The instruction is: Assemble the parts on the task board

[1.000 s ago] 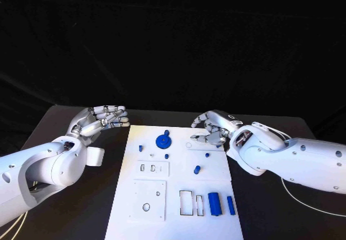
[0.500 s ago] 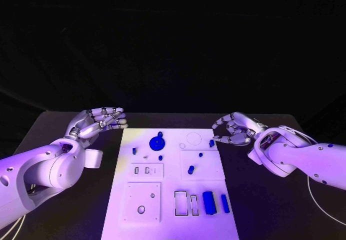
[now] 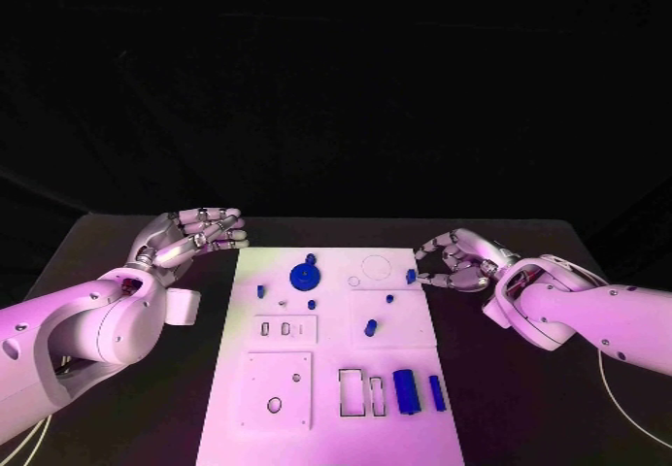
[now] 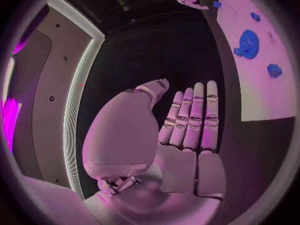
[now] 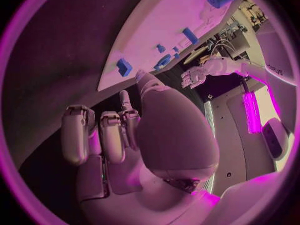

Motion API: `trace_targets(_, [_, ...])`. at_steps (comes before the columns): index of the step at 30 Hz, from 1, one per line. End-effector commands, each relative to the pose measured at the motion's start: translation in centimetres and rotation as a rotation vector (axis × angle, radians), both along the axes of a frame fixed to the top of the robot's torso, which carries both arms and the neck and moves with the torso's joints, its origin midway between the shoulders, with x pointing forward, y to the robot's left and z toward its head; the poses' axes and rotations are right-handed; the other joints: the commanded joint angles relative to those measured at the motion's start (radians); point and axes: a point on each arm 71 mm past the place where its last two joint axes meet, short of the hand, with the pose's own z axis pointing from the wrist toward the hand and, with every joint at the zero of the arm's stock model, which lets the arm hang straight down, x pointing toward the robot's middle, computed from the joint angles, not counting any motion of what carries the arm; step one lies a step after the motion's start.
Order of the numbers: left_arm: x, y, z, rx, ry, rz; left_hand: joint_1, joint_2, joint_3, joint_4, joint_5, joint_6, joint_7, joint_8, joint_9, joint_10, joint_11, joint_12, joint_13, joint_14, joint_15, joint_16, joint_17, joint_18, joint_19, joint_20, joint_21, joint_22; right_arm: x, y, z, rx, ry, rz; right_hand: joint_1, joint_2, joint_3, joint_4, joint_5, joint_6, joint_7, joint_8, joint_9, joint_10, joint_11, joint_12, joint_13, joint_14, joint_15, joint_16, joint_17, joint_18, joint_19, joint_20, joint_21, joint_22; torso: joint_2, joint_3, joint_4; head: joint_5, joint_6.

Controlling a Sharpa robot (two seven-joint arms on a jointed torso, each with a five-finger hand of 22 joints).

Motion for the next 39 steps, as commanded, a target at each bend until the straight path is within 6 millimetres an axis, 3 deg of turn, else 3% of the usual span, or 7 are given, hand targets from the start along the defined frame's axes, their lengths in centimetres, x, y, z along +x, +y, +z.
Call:
trace_targets(1, [0.0, -0.3, 0.1, -0.012, -0.007, -0.021, -0.003, 0.004, 0.001, -0.006, -0.004, -0.001, 0.02, -0.005, -0.001, -0.004, 0.003, -0.006, 0.001, -0.004, 0.003, -0.006, 0.001, 0.01, -0.008, 0.001, 0.005, 0.001, 0.1, 0.4, -0.5, 0.015, 0.022, 0.023, 0.006, -0.004, -0.002, -0.004, 0.003, -0.003, 0.006, -0.003, -0.001, 0.009, -0.004, -0.001, 0.139, 0.087, -0.005, -0.003, 0.171, -0.002, -0.005, 0.003, -0.004, 0.105, 0.0, -0.0008, 0.001, 0.003, -0.002])
trace_targets(6, [0.0, -0.2, 0.1, -0.012, -0.006, -0.02, -0.002, 0.004, 0.001, -0.007, -0.004, -0.001, 0.019, -0.005, -0.001, -0.004, 0.003, -0.006, 0.001, -0.004, 0.003, -0.007, 0.002, 0.01, -0.009, 0.001, 0.006, 0.002, 0.4, 0.9, -1.3, 0.014, 0.044, 0.022, 0.012, -0.002, 0.0, -0.005, 0.004, -0.002, 0.006, -0.003, -0.001, 0.01, -0.004, 0.001, 0.14, 0.087, -0.005, -0.003, 0.173, -0.002, -0.005, 0.003, -0.004, 0.106, 0.0, -0.0026, 0.0017, 0.008, -0.005])
trace_targets(16, [-0.1, -0.1, 0.0, -0.011, -0.006, -0.019, -0.002, 0.004, 0.001, -0.007, -0.004, -0.001, 0.019, -0.005, -0.001, -0.004, 0.003, -0.006, 0.001, -0.004, 0.003, -0.007, 0.002, 0.01, -0.009, 0.001, 0.006, 0.002, 0.7, 1.2, -1.9, 0.01, 0.06, 0.017, 0.018, 0.002, 0.005, -0.007, 0.004, 0.0, 0.006, -0.003, -0.001, 0.012, -0.004, 0.004, 0.143, 0.088, -0.005, -0.002, 0.175, -0.002, -0.003, 0.003, -0.002, 0.108, -0.001, -0.003, -0.0012, 0.01, -0.011])
trace_targets(29, [0.0, -0.1, 0.0, -0.01, -0.005, -0.018, -0.002, 0.004, 0.001, -0.007, -0.004, -0.001, 0.019, -0.005, -0.001, -0.004, 0.003, -0.006, 0.001, -0.004, 0.003, -0.007, 0.002, 0.01, -0.009, 0.001, 0.006, 0.002, 1.0, 0.9, -2.2, 0.0, 0.074, 0.008, 0.043, 0.022, 0.037, -0.016, 0.005, 0.017, 0.004, -0.001, 0.0, 0.019, -0.006, 0.012, 0.151, 0.089, -0.006, -0.001, 0.182, -0.003, 0.001, 0.002, 0.002, 0.113, -0.003, -0.0032, 0.0009, 0.009, -0.017])
trace_targets(39, [0.0, -0.1, 0.0, -0.01, -0.005, -0.017, -0.002, 0.004, 0.001, -0.007, -0.004, -0.001, 0.019, -0.005, -0.001, -0.004, 0.003, -0.006, 0.001, -0.004, 0.003, -0.007, 0.002, 0.01, -0.009, 0.001, 0.006, 0.002, 1.1, 1.0, -2.3, -0.008, 0.087, 0.017, 0.053, 0.022, 0.057, -0.023, 0.005, 0.026, 0.003, 0.0, 0.0, 0.02, -0.007, 0.013, 0.152, 0.089, -0.007, -0.001, 0.182, -0.004, 0.002, 0.001, 0.002, 0.114, -0.003, -0.0033, -0.0006, 0.012, -0.017])
